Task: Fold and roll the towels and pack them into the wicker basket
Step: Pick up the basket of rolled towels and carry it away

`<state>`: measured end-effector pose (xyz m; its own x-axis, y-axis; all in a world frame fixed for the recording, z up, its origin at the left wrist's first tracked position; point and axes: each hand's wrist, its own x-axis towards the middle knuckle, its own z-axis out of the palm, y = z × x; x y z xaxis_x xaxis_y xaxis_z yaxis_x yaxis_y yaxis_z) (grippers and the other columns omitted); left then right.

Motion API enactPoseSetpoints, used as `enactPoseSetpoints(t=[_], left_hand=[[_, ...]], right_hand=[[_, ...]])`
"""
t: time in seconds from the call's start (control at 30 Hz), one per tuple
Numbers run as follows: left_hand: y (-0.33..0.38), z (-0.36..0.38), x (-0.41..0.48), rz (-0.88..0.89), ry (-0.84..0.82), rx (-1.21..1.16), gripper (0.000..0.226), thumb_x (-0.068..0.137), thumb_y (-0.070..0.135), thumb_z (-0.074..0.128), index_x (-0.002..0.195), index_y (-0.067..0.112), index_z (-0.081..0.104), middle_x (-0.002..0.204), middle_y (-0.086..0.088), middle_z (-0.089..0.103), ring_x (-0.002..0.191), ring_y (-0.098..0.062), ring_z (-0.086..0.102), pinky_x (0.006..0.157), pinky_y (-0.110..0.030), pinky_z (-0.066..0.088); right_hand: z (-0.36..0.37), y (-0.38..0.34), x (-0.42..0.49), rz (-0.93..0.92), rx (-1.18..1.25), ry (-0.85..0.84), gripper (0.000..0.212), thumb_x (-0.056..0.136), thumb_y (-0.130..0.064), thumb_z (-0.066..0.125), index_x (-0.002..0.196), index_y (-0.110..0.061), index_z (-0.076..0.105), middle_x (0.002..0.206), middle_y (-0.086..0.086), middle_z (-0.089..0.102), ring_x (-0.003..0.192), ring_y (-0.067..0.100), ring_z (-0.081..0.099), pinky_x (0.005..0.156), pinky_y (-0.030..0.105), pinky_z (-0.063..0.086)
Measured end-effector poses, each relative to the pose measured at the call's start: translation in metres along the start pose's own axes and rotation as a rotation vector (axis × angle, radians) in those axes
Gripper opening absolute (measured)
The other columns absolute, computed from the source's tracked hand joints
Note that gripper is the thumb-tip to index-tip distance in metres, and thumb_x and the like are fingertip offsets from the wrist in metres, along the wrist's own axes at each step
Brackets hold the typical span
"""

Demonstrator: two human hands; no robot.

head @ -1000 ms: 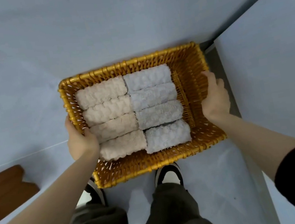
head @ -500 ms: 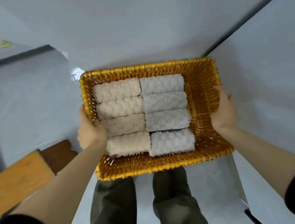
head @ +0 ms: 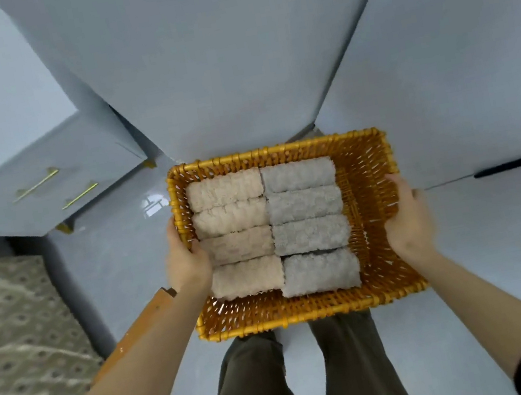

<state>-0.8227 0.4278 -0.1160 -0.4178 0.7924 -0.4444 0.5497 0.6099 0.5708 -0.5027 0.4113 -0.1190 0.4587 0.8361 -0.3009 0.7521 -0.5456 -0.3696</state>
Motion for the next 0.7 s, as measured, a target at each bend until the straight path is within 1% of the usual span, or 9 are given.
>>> enactPoseSetpoints(t=[0.07,0.17,0.23,0.3,0.33,0.4,0.47,0.6,0.7], left_hand=[[0.002,-0.011,-0.012,0.058,-0.017,0.030,0.054,0.098,0.011,0.041,0.148,0.023,0.025,0.137,-0.008,0.052,0.120,-0.033,0.051,0.092,-0.040,0.042],[0.006,-0.025,-0.032,0.147,-0.076,0.073,0.056,0.097,0.010,0.040,0.148,0.027,0.024,0.133,-0.009,0.054,0.115,-0.035,0.054,0.087,-0.040,0.042],[0.011,-0.033,-0.052,0.181,-0.131,0.118,0.055,0.097,0.011,0.039,0.148,0.028,0.023,0.136,-0.008,0.052,0.118,-0.034,0.052,0.091,-0.043,0.043],[0.017,-0.036,-0.073,0.250,-0.176,0.128,0.054,0.097,0.010,0.040,0.147,0.025,0.025,0.139,-0.007,0.049,0.123,-0.032,0.048,0.097,-0.043,0.040],[0.020,-0.038,-0.084,0.276,-0.190,0.135,0.054,0.097,0.009,0.040,0.147,0.023,0.026,0.139,-0.008,0.049,0.124,-0.033,0.047,0.098,-0.043,0.039],[0.026,-0.034,-0.107,0.329,-0.221,0.167,0.053,0.097,0.010,0.041,0.146,0.023,0.027,0.136,-0.010,0.051,0.121,-0.035,0.049,0.096,-0.044,0.040],[0.030,-0.029,-0.130,0.365,-0.271,0.173,0.052,0.097,0.011,0.041,0.146,0.024,0.027,0.135,-0.011,0.052,0.121,-0.035,0.049,0.096,-0.045,0.040],[0.040,-0.010,-0.183,0.457,-0.353,0.209,0.053,0.097,0.012,0.040,0.147,0.024,0.026,0.134,-0.014,0.053,0.119,-0.039,0.050,0.094,-0.048,0.041],[0.043,0.010,-0.227,0.545,-0.394,0.246,0.055,0.096,0.008,0.040,0.147,0.022,0.027,0.136,-0.014,0.052,0.120,-0.039,0.049,0.095,-0.048,0.040]], right_hand=[[-0.008,0.010,-0.031,0.069,0.031,0.015,0.073,0.084,0.007,0.049,0.141,-0.034,0.032,0.114,0.016,0.048,0.088,0.034,0.055,0.076,0.046,0.050],[-0.026,0.023,-0.078,0.150,0.085,0.019,0.072,0.086,0.006,0.047,0.142,-0.035,0.029,0.116,0.014,0.045,0.092,0.032,0.055,0.081,0.046,0.050],[-0.039,0.034,-0.111,0.217,0.117,0.041,0.070,0.087,0.005,0.046,0.143,-0.034,0.029,0.118,0.014,0.046,0.089,0.027,0.053,0.081,0.042,0.049],[-0.052,0.048,-0.142,0.273,0.127,0.075,0.071,0.086,0.006,0.047,0.144,-0.032,0.031,0.120,0.015,0.046,0.084,0.021,0.050,0.073,0.034,0.044],[-0.058,0.054,-0.155,0.307,0.137,0.089,0.071,0.086,0.007,0.047,0.144,-0.032,0.032,0.122,0.015,0.046,0.084,0.022,0.050,0.071,0.032,0.041],[-0.071,0.073,-0.184,0.378,0.144,0.126,0.072,0.085,0.007,0.047,0.143,-0.033,0.033,0.123,0.013,0.046,0.088,0.024,0.053,0.070,0.032,0.041],[-0.081,0.094,-0.212,0.445,0.142,0.150,0.072,0.086,0.006,0.047,0.142,-0.036,0.032,0.121,0.011,0.046,0.089,0.024,0.053,0.068,0.033,0.042],[-0.100,0.142,-0.264,0.557,0.155,0.205,0.077,0.083,0.009,0.046,0.141,-0.039,0.031,0.110,0.007,0.047,0.083,0.022,0.051,0.063,0.036,0.046],[-0.116,0.181,-0.306,0.639,0.164,0.244,0.077,0.083,0.010,0.046,0.141,-0.039,0.031,0.107,0.005,0.045,0.082,0.024,0.053,0.063,0.036,0.044]])
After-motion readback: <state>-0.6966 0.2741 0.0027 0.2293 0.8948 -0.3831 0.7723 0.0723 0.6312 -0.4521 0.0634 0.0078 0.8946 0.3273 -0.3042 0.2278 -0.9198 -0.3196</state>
